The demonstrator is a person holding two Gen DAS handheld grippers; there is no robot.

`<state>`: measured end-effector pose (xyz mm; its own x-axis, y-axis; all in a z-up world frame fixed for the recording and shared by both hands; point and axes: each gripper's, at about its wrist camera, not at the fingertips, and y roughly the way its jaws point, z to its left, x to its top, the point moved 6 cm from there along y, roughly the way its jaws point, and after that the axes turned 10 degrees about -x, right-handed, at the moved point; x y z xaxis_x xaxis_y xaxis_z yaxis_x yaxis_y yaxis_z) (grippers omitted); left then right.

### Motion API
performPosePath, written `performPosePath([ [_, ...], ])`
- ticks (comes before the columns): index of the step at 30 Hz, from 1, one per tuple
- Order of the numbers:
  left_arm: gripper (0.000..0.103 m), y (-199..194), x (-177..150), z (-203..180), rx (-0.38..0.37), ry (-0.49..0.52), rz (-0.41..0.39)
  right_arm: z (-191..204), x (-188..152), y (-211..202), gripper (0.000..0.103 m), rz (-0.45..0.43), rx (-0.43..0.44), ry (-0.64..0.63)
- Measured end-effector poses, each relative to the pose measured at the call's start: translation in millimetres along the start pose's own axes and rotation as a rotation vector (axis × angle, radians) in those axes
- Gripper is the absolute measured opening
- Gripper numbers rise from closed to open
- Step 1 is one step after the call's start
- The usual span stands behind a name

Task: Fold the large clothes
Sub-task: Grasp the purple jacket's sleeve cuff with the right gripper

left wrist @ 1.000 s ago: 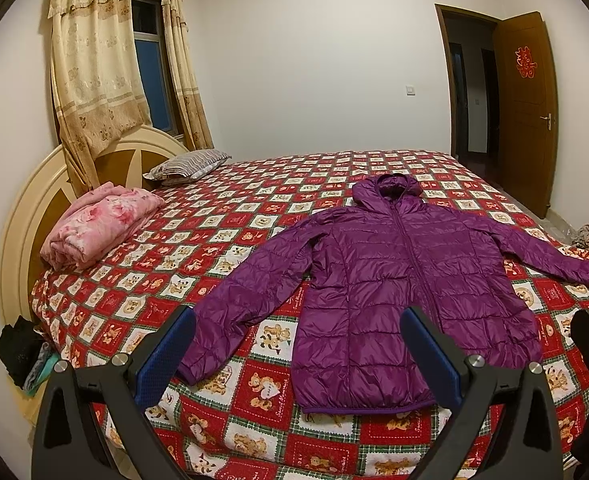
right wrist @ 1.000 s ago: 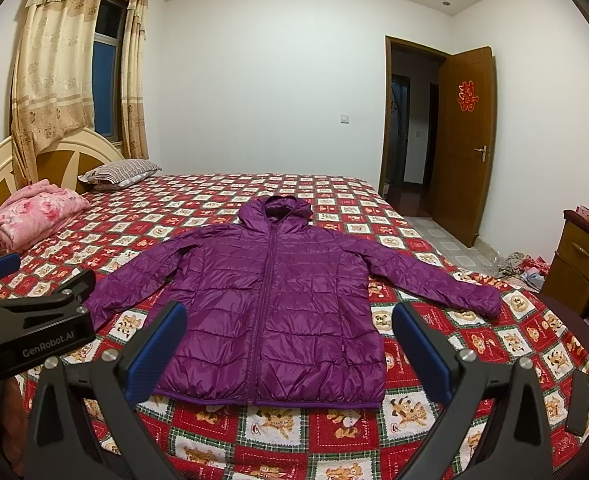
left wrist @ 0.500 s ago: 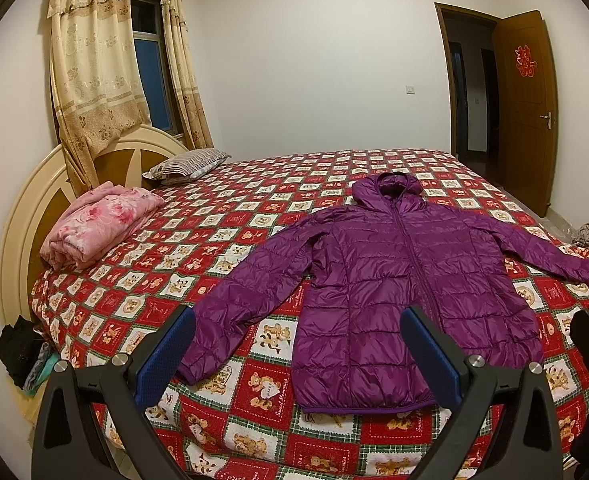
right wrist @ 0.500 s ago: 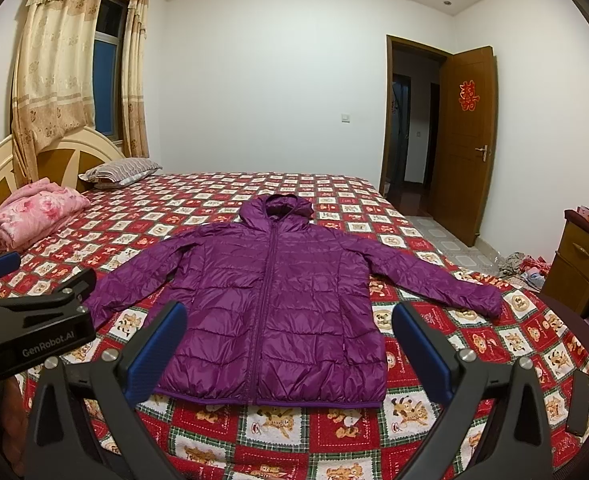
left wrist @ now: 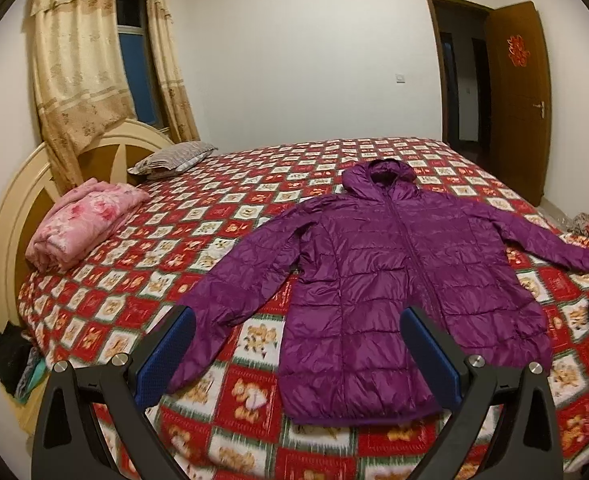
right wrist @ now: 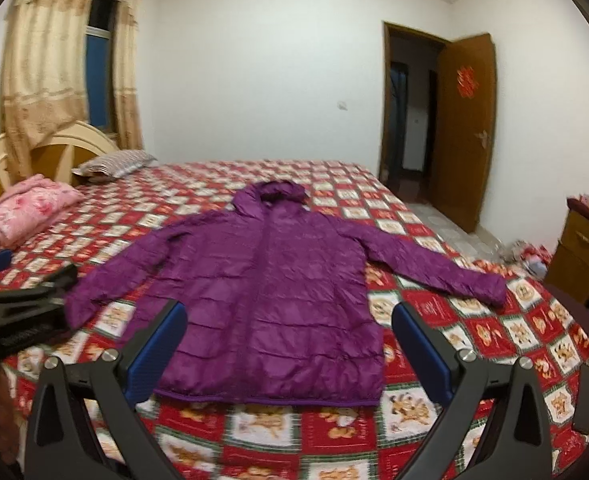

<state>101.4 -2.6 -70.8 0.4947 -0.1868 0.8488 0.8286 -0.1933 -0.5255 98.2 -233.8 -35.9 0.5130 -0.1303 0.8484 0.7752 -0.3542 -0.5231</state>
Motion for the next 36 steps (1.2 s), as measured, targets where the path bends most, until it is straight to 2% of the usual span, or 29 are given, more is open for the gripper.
performPosePath([
  [4,0.102,50,1,-2,0.013,0.043,0.009,-64,-13,56,0.103,0.085,-0.130,0.062],
  [11,0.102,155,-2,7,0.081,0.076,0.099,-187,-26,138,0.102,0.224,-0.325,0.220],
  [16,0.102,202,7,24,0.135,0.069,0.129,-252,-29,191,0.096,0.319,-0.398,0.338],
  [22,0.102,255,9,42,0.220,0.092,0.174,-298,-41,238,0.084,0.402,-0.471,0.438],
  [25,0.102,270,1,49,0.239,0.088,0.207,-308,-50,251,0.062,0.435,-0.450,0.459],
  [26,0.102,274,-2,50,0.245,0.089,0.215,-308,-52,254,0.048,0.442,-0.442,0.457],
  [30,0.102,281,-19,54,0.253,0.103,0.245,-304,-53,252,0.018,0.419,-0.415,0.427],
  [32,0.102,282,-25,57,0.254,0.106,0.253,-305,-53,246,0.014,0.409,-0.409,0.429],
  [36,0.102,278,-30,64,0.232,0.100,0.259,-309,-57,235,0.012,0.396,-0.429,0.420],
])
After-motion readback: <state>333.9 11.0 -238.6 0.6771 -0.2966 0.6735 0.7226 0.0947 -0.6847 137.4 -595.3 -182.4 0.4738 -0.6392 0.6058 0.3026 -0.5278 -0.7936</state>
